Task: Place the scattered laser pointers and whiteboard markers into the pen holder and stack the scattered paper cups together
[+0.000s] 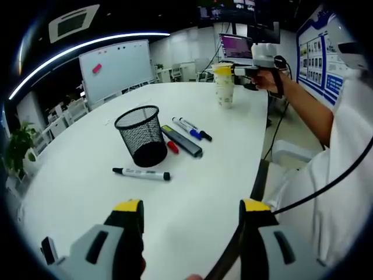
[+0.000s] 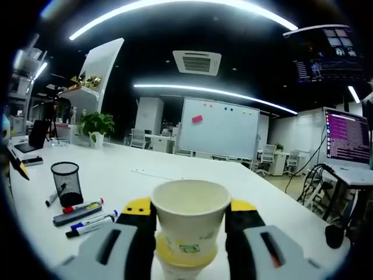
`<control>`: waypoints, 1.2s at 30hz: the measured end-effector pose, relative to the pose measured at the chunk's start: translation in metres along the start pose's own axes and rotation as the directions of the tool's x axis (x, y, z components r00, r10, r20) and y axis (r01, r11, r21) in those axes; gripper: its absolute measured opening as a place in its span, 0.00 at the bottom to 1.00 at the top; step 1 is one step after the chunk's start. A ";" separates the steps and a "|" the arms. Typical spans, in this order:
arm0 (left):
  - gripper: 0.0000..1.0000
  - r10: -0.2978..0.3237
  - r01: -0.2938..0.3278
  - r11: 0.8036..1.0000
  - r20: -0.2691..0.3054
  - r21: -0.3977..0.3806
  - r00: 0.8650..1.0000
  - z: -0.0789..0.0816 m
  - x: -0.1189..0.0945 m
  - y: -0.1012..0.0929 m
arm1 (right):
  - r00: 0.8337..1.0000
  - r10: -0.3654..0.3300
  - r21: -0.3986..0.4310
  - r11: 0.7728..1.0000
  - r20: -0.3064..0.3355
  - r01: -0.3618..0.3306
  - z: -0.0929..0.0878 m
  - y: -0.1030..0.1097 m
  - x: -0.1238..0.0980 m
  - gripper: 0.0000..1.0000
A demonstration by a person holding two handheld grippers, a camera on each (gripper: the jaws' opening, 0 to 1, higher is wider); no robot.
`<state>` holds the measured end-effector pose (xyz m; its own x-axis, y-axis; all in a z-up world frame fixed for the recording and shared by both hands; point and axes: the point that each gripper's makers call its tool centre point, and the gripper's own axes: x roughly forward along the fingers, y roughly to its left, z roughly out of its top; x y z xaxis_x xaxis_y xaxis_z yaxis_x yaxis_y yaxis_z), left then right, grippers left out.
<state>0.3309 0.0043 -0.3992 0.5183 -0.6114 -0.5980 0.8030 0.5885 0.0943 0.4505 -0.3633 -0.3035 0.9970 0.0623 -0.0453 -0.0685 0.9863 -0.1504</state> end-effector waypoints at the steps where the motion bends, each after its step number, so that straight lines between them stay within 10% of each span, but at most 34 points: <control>1: 0.67 -0.001 0.001 1.000 -0.001 0.000 1.000 0.000 0.000 0.000 | 1.000 0.000 0.002 1.000 -0.002 0.000 -0.001 0.000 0.000 0.47; 36: 0.67 -0.004 0.004 1.000 -0.003 0.000 1.000 -0.001 0.001 -0.002 | 0.998 0.030 0.005 1.000 -0.060 -0.030 -0.027 0.006 0.005 0.47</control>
<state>0.3296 0.0032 -0.4006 0.5143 -0.6119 -0.6010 0.8048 0.5863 0.0917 0.4543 -0.3616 -0.3317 0.9906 0.0826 -0.1090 -0.0979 0.9847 -0.1439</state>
